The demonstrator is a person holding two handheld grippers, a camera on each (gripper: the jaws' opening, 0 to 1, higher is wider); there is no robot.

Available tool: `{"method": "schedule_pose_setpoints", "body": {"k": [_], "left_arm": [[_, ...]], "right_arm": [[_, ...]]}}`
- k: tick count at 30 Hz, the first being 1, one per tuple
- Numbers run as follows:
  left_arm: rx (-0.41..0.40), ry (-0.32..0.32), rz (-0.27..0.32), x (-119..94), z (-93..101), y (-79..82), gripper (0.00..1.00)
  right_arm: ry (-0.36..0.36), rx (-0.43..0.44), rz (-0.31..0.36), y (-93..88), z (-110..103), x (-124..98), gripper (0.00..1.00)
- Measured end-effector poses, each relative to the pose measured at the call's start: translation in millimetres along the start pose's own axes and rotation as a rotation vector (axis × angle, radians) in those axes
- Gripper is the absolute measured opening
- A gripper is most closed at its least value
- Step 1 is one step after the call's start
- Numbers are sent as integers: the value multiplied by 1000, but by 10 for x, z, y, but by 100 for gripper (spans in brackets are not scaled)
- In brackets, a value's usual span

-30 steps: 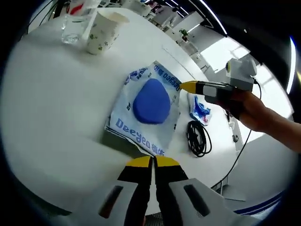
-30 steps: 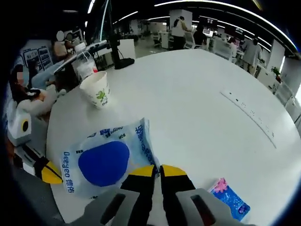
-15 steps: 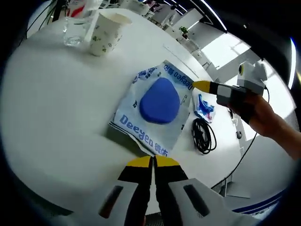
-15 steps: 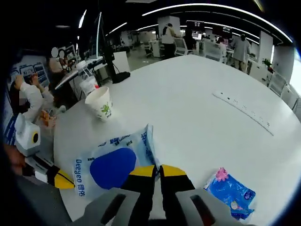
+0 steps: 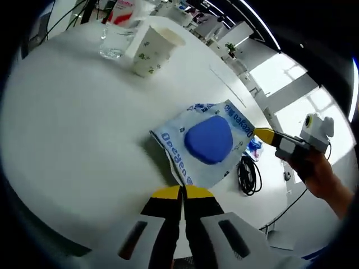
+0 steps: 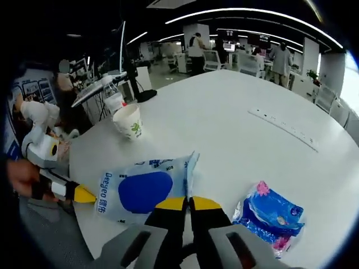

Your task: Arrange the tabletop items into an orderly group along one side of the table until the central work area is clear of visible clutter.

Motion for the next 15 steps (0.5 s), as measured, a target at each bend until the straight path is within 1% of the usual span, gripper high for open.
{"method": "schedule_pose_setpoints", "body": {"k": [3, 10, 15], "left_arm": [[16, 14, 9, -7, -43, 36, 0], [-16, 26, 21, -15, -148, 124, 0], [-41, 41, 44, -36, -232, 216, 0]], "right_arm": [[-6, 25, 11, -65, -52, -49, 0], [-32, 58, 39, -221, -222, -158, 0], [-38, 90, 23, -424, -361, -184, 0]]}}
Point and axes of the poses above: the point that each gripper's makers call its tool centre point, and the gripper's own axes: x roughly forward along the fingers, z roughly to its right, y roughly out of its top, the point moved 5 cm from there along -x, roughly backward along the fingers, and after that the axes turned 15 degrees about y, right-handed, at the moved point
